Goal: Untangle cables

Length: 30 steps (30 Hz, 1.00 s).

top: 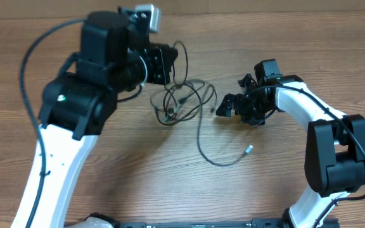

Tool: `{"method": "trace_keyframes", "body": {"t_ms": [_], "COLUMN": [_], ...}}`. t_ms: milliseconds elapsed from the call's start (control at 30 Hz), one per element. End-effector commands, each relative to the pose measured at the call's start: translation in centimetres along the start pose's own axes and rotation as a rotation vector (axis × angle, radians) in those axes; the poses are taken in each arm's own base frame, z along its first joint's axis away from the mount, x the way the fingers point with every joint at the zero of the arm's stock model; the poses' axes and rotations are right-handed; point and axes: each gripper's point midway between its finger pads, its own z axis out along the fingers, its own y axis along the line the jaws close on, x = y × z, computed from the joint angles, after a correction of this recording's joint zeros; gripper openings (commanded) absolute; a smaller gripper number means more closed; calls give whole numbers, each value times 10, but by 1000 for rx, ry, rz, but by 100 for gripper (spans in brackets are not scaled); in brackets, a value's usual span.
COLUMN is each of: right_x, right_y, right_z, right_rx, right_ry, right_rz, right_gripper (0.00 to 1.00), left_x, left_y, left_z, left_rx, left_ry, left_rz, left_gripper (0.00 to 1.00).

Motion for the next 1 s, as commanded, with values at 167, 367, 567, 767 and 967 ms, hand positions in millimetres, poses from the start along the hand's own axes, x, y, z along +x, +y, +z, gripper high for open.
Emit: {"method": "trace_keyframes", "body": {"t_ms": [167,367,567,767,967], "right_x": [-2,-2,-2,-2,-2], "right_y": [5,5,5,5,5], "right_z": [-9,-9,-9,-9,-9], "right_rx": [-5,-5,-5,-5,-5], "right_ry": [-27,-27,-27,-27,-27], "right_rz": [-16,-16,-16,-16,-16], "right_gripper": [100,100,100,100,100], "left_x": [-1,22,38,67,112], "left_y": [4,35,42,56,71], "left_z": [-13,0,9,14,19], "left_rx": [-59,-189,-208,-262,-333], "left_ry": [-5,95,172,301,496], "left_rz": [-12,-50,-73,-112,-159], "left_gripper": [6,4,5,5,4]}}
